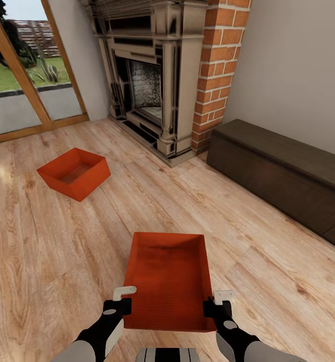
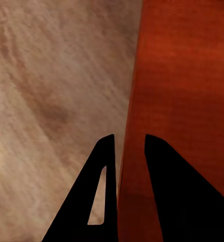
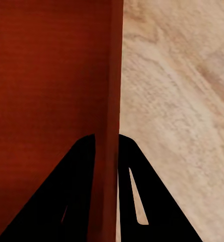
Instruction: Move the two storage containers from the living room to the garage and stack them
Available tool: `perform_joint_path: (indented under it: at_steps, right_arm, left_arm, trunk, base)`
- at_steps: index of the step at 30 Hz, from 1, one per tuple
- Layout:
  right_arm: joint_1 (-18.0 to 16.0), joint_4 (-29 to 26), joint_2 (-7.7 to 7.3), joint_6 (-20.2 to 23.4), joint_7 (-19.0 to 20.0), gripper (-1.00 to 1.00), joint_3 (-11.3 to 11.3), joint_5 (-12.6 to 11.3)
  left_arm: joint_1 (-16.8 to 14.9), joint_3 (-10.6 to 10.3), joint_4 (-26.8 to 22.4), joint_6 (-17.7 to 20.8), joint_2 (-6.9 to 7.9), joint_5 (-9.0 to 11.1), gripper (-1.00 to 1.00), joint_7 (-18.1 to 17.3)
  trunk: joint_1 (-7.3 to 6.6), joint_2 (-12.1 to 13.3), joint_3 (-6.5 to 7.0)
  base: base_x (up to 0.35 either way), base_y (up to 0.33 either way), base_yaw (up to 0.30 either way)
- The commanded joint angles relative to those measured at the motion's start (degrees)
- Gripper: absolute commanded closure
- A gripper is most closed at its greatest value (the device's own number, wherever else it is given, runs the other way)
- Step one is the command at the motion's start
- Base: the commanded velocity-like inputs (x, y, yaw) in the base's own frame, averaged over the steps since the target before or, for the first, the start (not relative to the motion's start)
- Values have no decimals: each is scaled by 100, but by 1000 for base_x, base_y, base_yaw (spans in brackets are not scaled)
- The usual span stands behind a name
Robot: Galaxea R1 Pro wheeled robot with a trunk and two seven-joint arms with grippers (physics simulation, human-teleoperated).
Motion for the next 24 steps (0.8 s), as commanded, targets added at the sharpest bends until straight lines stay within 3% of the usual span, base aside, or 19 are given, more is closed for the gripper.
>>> perform_joint_path:
  at_steps: [1, 6, 24]
  right_arm:
    - [-4, 11, -3, -45, -48, 100, -112, -147]
    - [-4, 11, -5, -45, -48, 100, -112, -147]
    - [-4, 10, -5, -54, -48, 100, -120, -140]
  left_arm:
    - [0, 98, -11, 3, 1, -100, 100, 40]
    - [-2, 108, -12, -6, -7, -95, 100, 48]
    - [-1, 109, -12, -10, 8, -93, 100, 40]
  trunk:
    - [-1, -1, -4]
    - [-1, -1, -4]
    - [-396, 721, 320]
  base:
    - [0, 0, 0]
    - [0, 0, 0]
    - [0, 0, 0]
